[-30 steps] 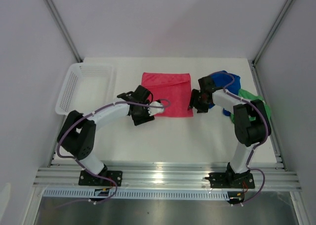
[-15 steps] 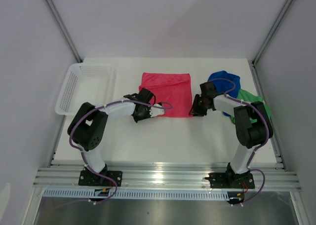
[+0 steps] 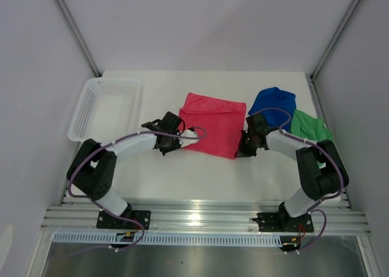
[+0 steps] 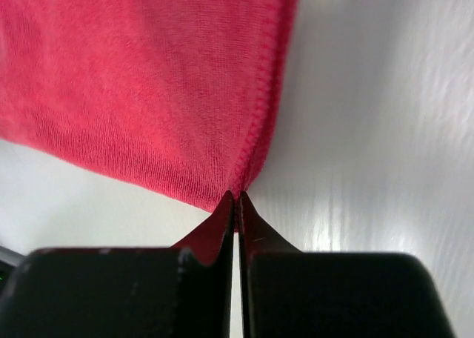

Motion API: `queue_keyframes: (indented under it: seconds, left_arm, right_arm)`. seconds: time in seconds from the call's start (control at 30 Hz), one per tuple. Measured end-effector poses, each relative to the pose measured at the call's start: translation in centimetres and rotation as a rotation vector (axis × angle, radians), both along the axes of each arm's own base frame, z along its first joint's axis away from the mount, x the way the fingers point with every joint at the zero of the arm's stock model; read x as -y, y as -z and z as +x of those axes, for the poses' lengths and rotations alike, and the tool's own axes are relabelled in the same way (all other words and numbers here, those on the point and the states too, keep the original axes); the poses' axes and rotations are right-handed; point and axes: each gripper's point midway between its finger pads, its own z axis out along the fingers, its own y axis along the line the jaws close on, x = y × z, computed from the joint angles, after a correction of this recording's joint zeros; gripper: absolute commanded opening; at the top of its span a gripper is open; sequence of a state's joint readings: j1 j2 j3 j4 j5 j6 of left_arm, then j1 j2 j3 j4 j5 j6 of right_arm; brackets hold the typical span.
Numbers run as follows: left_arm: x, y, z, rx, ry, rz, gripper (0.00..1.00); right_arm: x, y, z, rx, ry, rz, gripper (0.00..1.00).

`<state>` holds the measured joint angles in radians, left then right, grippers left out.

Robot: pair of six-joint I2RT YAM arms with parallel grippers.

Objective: Roll the towels
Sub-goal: Fold the towel

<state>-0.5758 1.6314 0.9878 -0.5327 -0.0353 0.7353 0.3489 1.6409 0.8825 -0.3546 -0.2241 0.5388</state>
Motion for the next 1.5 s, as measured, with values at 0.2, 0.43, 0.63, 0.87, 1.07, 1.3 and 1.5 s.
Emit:
queue_keyframes:
  seconds: [0.2, 0.43, 0.63, 0.87, 1.07, 1.3, 1.5]
  left_arm:
    - [-0.4, -0.6, -4.0, -0.021, 0.013, -0.053, 0.01]
    - [-0.9, -0.6, -7.9, -0.075, 0.049, -0.058, 0.04]
    - [-0.3, -2.1, -8.1, -0.101, 0.034, -0.082, 0.36]
    - [4.2, -6.4, -2.2, 0.011, 0.041, -0.166, 0.39]
    - [8.3, -6.7, 2.9, 0.056, 0.223, -0.148, 0.43]
    - [10.4, -4.2, 5.2, -0.031, 0.407, -0.093, 0.44]
    - [10.1, -1.8, 6.9, -0.098, 0.438, -0.062, 0.43]
  right_arm:
    - [-0.9, -0.2, -5.5, -0.021, -0.09, -0.016, 0.0]
    - [0.9, -1.4, -10.5, -0.026, -0.082, -0.019, 0.0]
    - [2.3, -2.8, -13.6, -0.043, -0.025, 0.0, 0.53]
    - [4.6, -7.9, -9.6, 0.093, 0.096, -0.101, 0.61]
    - [5.8, -14.0, 3.7, 0.388, 0.053, -0.169, 0.53]
    - [8.0, -5.8, 8.0, 0.258, -0.163, -0.248, 0.56]
    - [6.5, -4.7, 8.0, 0.271, -0.29, -0.183, 0.56]
